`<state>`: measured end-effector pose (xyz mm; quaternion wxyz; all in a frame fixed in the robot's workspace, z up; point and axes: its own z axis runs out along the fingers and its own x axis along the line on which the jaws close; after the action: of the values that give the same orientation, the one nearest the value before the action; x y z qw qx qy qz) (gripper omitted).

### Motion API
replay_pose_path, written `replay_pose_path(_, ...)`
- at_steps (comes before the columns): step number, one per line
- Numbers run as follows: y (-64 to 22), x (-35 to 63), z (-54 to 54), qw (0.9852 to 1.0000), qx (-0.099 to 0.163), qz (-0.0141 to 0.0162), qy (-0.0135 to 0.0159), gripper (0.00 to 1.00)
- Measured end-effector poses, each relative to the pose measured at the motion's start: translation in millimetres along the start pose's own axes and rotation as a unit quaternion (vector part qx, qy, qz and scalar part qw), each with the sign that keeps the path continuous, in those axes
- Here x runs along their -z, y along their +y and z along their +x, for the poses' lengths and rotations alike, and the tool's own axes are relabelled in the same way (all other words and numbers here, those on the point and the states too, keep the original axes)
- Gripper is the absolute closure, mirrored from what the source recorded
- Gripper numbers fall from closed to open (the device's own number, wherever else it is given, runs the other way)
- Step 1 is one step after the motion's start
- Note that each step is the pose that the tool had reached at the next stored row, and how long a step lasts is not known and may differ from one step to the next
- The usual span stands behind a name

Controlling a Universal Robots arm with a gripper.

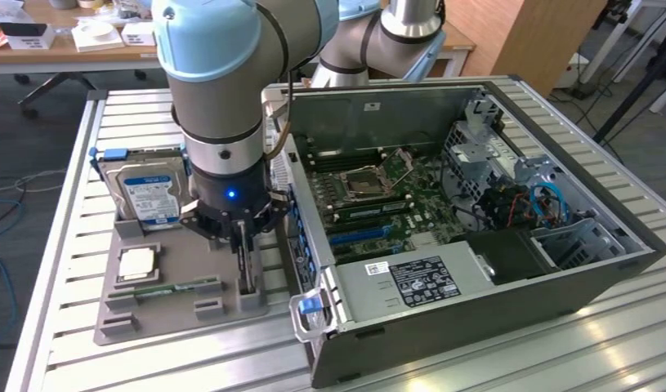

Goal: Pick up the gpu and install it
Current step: 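Pick up the gpu and move the gpu toward the slot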

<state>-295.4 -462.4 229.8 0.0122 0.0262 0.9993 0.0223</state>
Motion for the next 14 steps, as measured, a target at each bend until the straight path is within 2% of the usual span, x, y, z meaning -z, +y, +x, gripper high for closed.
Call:
replay_pose_path(10,0.6,14.6,-0.3,1.0,0.0,0.0,0.0,0.74)
replay_pose_path(14,1.1,23.9,-0.5,1.0,0.0,0.0001,0.0001,0.74)
